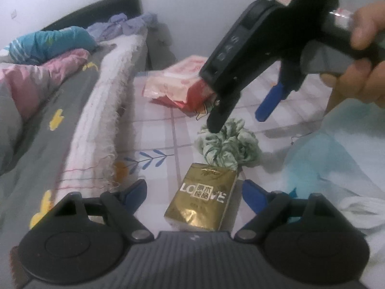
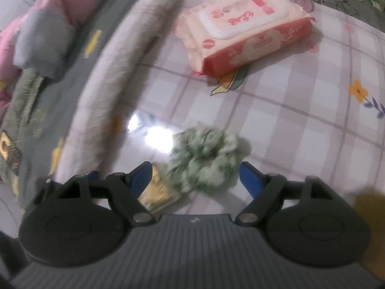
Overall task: Organize soft objects
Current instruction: 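Grasp the green scrunchie with the right gripper while the left gripper grasps the gold tissue pack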
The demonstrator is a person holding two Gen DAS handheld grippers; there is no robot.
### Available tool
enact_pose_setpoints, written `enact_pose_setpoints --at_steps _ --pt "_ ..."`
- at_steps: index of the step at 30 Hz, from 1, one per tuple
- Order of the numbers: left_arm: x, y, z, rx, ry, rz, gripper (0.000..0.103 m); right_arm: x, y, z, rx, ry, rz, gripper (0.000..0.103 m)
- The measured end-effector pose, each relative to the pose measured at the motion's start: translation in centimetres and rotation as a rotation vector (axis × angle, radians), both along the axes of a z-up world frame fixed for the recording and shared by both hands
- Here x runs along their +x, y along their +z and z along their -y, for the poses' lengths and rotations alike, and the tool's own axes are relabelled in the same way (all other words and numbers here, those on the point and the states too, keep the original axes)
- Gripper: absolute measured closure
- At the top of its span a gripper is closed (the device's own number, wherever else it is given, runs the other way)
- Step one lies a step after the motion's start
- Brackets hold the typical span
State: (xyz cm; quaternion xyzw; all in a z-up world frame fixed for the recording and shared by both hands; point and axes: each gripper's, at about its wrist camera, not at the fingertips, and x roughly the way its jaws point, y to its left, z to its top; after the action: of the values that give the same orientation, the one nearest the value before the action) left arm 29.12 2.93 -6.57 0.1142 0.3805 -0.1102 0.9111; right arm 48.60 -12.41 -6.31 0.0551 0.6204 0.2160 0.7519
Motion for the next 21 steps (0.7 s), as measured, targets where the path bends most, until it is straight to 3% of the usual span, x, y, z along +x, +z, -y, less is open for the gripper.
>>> enact_pose_setpoints --at_steps 7,12,15,17,21 --pt "1.5 -1.5 -0.4 -0.031 0.017 -0.084 0.024 2.1 -3.4 -1.8 -0.031 0.066 -0.025 0.023" --pt "1.8 -2.1 -0.5 -0.063 0.009 -0.129 0.04 1.8 -3.8 -2.8 -0.053 0.098 -0.008 0.023" --pt "1.6 -2.2 -0.4 -0.061 0.016 -0.12 0.043 1.6 -3.4 -3.0 -0.078 0.108 0.018 0.037" --pt "1.6 -2.2 -0.5 -0.074 0.029 -0.121 0.044 1.5 -3.1 -2.8 -0.095 0.102 0.033 0.056" --pt "1.5 -1.7 -1.0 -0.119 0.055 -0.127 0.046 1.6 -3.2 -1.6 -0.05 0.065 0.011 0.077"
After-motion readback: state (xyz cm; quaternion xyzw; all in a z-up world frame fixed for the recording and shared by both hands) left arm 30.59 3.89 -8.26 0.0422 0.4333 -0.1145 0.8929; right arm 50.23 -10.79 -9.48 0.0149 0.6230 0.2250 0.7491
